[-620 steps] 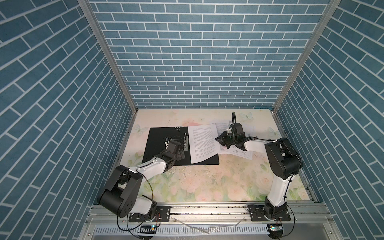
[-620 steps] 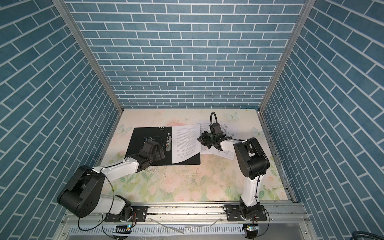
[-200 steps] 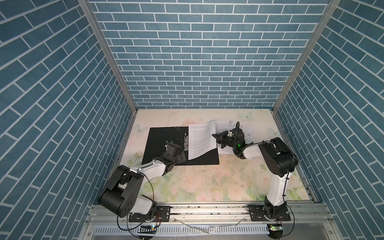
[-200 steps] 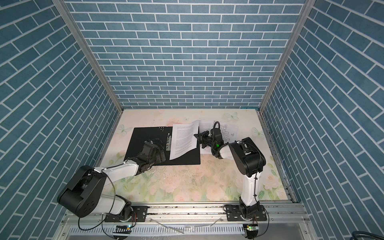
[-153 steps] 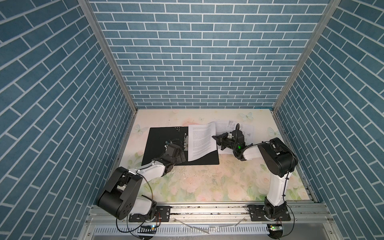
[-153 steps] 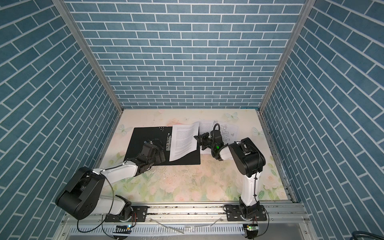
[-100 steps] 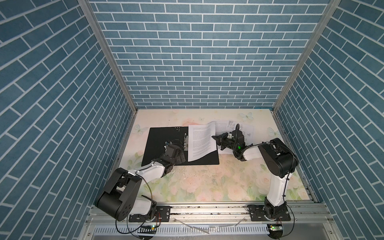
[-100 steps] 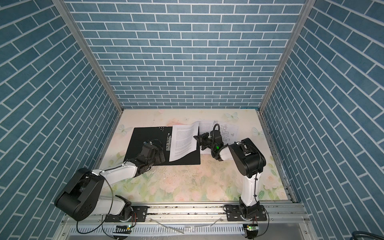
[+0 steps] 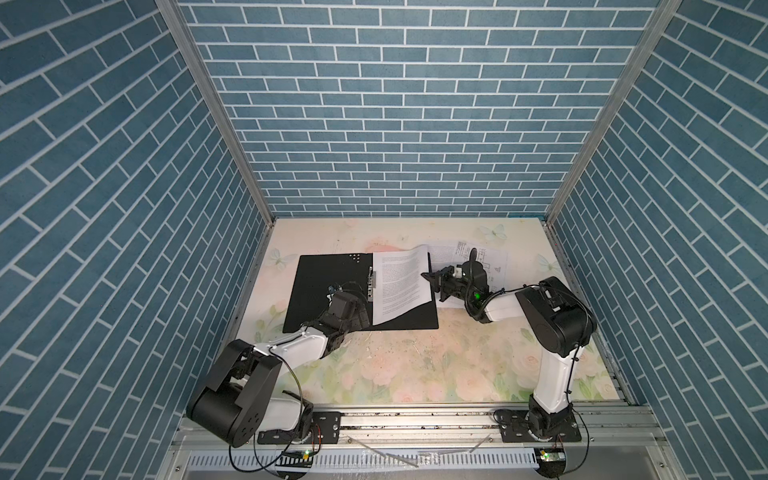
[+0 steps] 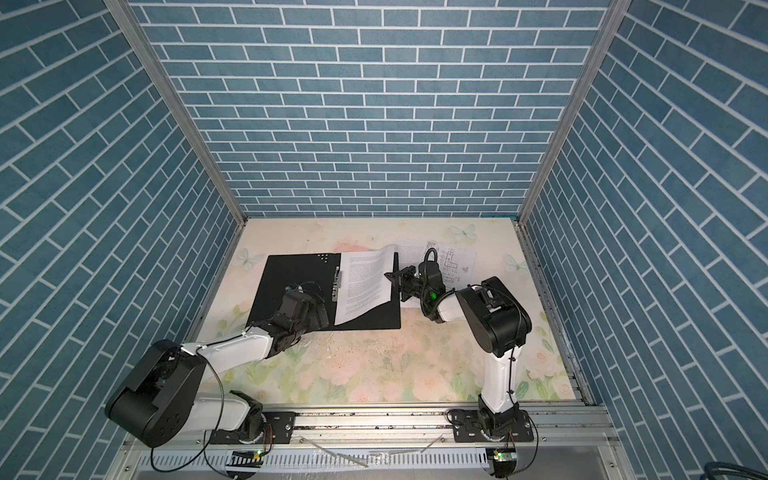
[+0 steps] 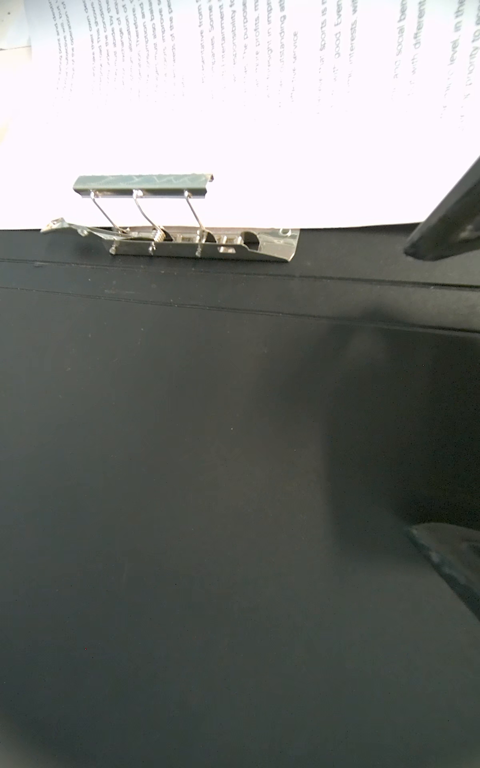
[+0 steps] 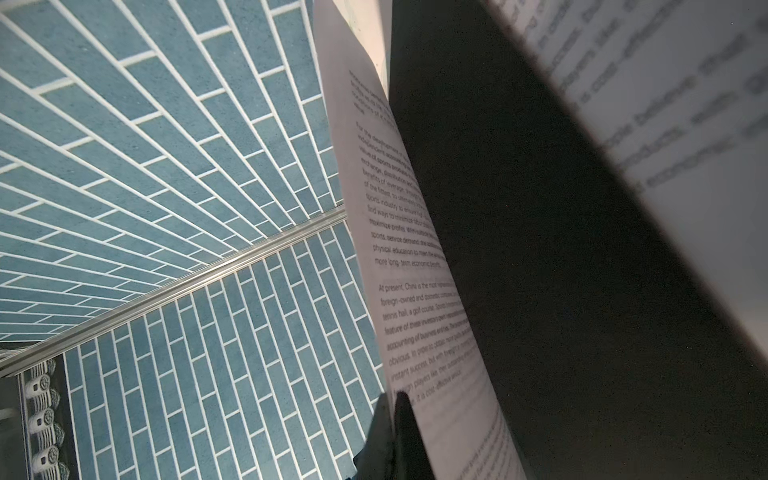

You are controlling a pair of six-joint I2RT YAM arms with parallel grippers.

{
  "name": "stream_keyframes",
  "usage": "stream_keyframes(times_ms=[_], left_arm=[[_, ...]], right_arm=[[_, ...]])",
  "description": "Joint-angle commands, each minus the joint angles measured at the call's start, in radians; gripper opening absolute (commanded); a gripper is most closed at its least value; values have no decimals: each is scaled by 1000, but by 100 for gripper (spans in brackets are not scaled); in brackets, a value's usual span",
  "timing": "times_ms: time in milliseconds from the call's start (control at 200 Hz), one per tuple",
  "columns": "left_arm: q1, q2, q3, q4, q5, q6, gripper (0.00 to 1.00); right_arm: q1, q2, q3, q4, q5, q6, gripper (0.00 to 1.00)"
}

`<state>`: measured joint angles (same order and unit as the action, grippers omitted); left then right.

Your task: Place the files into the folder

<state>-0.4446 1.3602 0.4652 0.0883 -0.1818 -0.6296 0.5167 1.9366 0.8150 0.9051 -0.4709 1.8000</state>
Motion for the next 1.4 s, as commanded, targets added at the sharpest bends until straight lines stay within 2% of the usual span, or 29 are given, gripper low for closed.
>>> stream_keyframes(times_ms=[0,775,1110,1395], left_arm=[[6,-13,-8,4,-5,-5,99],[5,-1,-13,8,3,-14,100],[6,3,-19,16,5,-18,100],[5,0,-28,18,5,-18,100]], right_arm=[[6,-14,-30,13,-5,-17,0],[9,19,-47,-11,8,-105,0],[11,12,-47,-66,2,-149,21],[11,2,-47,-149,-14,-190,33]])
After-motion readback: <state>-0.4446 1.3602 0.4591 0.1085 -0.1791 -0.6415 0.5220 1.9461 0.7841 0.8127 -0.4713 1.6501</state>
